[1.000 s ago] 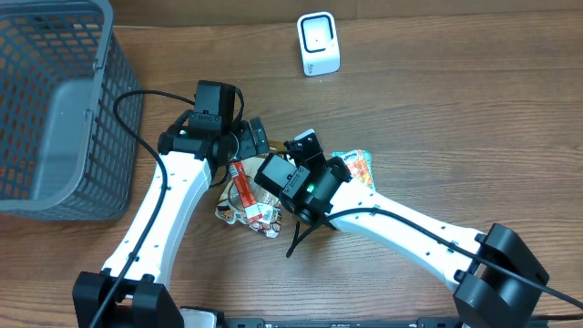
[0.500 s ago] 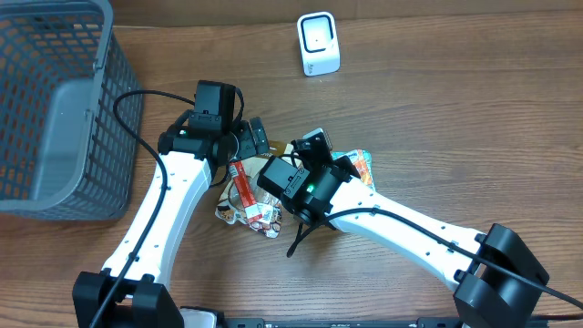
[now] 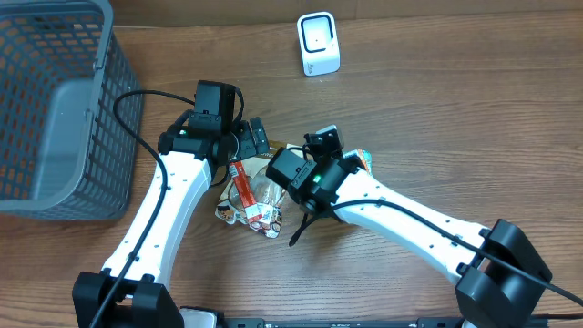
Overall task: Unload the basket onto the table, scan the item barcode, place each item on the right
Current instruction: 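Grasp the orange Kleenex pack with the right gripper and lift it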
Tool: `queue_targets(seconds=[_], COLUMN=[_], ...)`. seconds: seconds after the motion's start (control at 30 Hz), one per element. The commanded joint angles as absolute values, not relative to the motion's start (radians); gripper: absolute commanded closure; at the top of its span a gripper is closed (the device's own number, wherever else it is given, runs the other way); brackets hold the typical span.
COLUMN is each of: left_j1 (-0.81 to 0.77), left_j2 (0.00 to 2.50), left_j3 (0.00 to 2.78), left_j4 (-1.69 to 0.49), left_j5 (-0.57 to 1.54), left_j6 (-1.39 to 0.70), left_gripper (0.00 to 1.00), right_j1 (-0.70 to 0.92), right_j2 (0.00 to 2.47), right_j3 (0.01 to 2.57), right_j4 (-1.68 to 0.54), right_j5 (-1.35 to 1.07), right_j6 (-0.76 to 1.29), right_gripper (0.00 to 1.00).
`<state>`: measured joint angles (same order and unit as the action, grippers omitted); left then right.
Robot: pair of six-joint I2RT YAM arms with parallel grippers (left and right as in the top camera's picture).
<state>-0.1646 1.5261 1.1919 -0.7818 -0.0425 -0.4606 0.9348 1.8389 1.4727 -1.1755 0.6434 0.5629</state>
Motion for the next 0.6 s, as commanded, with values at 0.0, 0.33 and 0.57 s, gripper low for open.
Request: queue_targets(seconds=[0.0, 0.33, 0.57], left_j1=[-0.162, -0.162, -0.162], left_j2=[1.516, 1.516, 1.516], left_j3=[1.209, 1.209, 1.209], left_j4=[-0.782, -0.782, -0.782], left_j5=[-0.055, -0.056, -0.055], left_j6=[-0.438, -0.438, -0.438], left_gripper=[0.00, 0.00, 0.00], right_j1=[0.936, 0.936, 0.936], right_j2=[1.826, 1.826, 1.826], right_j3=[1.491, 1.425, 1.419], right_j4=[-1.172, -1.131, -1.131], right_j5=[0.615, 0.615, 0.615], right_j6=[0.580, 0.580, 0.580], right_gripper=[0.59, 0.65, 0.92])
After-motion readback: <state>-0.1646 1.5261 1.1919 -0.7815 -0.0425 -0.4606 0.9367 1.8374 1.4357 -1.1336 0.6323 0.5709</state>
